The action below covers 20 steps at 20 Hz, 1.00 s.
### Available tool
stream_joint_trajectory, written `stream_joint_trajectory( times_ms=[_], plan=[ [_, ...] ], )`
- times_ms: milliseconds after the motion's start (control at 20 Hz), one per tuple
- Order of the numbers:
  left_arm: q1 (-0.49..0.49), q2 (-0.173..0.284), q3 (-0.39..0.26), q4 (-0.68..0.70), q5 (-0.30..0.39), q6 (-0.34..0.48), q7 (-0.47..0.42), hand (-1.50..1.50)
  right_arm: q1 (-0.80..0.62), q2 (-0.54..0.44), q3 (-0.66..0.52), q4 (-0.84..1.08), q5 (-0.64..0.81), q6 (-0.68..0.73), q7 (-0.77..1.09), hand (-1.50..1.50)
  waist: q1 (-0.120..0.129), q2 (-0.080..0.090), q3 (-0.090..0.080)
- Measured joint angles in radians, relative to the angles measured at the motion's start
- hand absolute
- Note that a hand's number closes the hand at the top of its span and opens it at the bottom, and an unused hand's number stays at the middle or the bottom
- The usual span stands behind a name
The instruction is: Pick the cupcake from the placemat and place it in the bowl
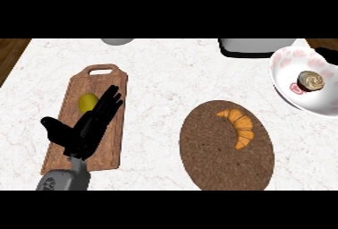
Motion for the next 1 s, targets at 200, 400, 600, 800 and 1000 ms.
stream_joint_trajectory(
  times_ms=[200, 400, 600, 800, 1000],
  plan=[
    [0.026, -0.007, 0.004, -0.018, -0.005, 0.018, -0.003, 0.0, 0.088, 0.122, 0.008, -0.206, -0.096, 0.058, -0.06, -1.5, -0.026, -0.013, -0.003],
    [0.042, 0.006, 0.021, -0.015, -0.004, 0.019, -0.009, 0.0, 0.206, 0.246, 0.046, -0.439, -0.146, 0.11, -0.085, -1.5, -0.051, -0.021, -0.005],
    [0.044, 0.008, 0.028, -0.018, -0.003, 0.024, -0.005, 0.0, 0.367, 0.343, 0.106, -0.639, -0.193, 0.15, -0.115, 1.5, -0.07, -0.027, -0.005],
    [0.054, 0.005, 0.029, -0.02, -0.001, 0.026, -0.007, 0.0, 0.551, 0.38, 0.193, -0.788, -0.246, 0.162, -0.131, 1.5, -0.075, -0.029, -0.004],
    [0.066, 0.002, 0.028, -0.027, -0.002, 0.03, -0.009, 0.0, 0.748, 0.394, 0.296, -0.888, -0.32, 0.153, -0.138, 1.5, -0.081, -0.029, -0.003]
  ],
)
